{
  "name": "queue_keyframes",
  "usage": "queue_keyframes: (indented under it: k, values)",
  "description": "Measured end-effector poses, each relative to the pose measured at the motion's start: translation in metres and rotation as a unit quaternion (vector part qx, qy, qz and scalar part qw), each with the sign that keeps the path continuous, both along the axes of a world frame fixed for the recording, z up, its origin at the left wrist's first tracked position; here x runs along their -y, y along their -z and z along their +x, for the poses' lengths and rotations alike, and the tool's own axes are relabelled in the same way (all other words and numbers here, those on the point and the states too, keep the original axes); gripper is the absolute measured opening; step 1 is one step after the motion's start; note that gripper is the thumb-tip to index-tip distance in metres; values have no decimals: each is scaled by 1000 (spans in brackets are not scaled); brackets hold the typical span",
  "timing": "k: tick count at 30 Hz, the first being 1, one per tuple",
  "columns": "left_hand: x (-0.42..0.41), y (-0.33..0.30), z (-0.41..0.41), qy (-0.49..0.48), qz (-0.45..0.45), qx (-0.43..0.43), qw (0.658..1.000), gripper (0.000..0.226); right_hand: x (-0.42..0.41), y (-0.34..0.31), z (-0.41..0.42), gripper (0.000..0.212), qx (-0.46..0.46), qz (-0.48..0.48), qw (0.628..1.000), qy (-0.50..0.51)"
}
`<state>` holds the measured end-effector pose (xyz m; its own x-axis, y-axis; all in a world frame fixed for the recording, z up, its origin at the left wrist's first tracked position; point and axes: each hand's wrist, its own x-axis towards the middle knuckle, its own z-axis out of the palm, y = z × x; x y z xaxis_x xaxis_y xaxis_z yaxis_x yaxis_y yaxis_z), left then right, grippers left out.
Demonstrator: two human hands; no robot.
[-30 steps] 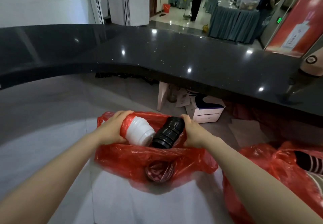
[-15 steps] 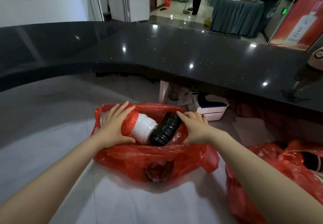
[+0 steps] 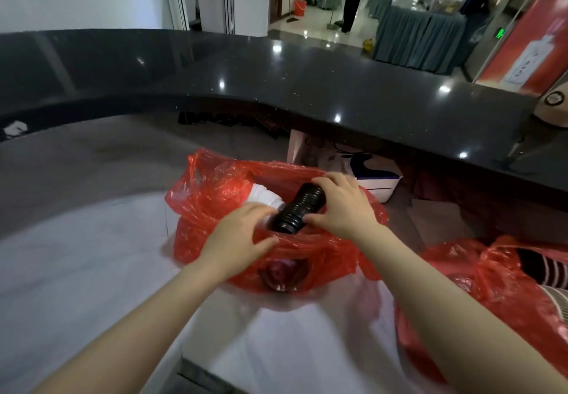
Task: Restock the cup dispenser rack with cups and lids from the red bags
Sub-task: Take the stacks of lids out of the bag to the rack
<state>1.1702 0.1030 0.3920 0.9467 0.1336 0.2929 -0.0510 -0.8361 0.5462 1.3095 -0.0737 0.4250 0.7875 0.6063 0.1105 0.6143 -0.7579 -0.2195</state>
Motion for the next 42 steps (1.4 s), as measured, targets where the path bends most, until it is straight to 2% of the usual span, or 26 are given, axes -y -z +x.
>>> queue_keyframes:
  k: [3,6,8,11,12,13,15,18,23,25,27,28,32,35,37,42]
  values:
    - [9,18,-13,20,18,-78,997,46,22,20,-1,115,-75,-69,995,19]
    - [15,22,-19,18,9,-118,993,30,36,25,-2,124,-110,-124,986,19]
    - [21,19,-18,-10,-10,-108,994,22,36,18,-1,111,-72,-63,995,23]
    - [30,16,-11,-68,-10,-82,994,22,30,8,6,48,85,96,992,-1]
    - [34,14,-8,-90,-14,-76,993,24,26,4,10,30,112,130,985,-15]
    - [37,12,-5,-113,-21,-74,991,27,22,0,14,22,107,142,984,-25]
    - [43,11,-1,-149,-25,-92,984,35,13,-5,23,23,49,91,994,-27]
    - [46,13,3,-187,18,-177,966,40,4,0,37,24,-13,-2,1000,4]
    - [45,28,1,-242,37,-298,923,43,3,17,40,47,-68,-5,998,16]
    - [46,35,2,-240,-20,-306,921,42,4,22,39,50,-75,-12,997,10]
    - [44,39,2,-262,-106,-290,914,56,7,26,39,47,-81,-11,997,1]
    - [44,41,1,-275,-118,-286,910,60,9,27,38,44,-83,-11,996,-3]
    - [45,39,6,-258,-80,-344,899,54,14,29,33,39,-103,-5,995,-12]
    - [48,36,15,-242,-107,-377,888,39,17,31,33,43,-129,3,991,-20]
    - [49,36,17,-249,-129,-359,890,31,18,33,34,49,-140,0,990,-22]
    - [40,33,3,-296,-148,-319,888,28,21,37,33,50,-149,-7,989,-11]
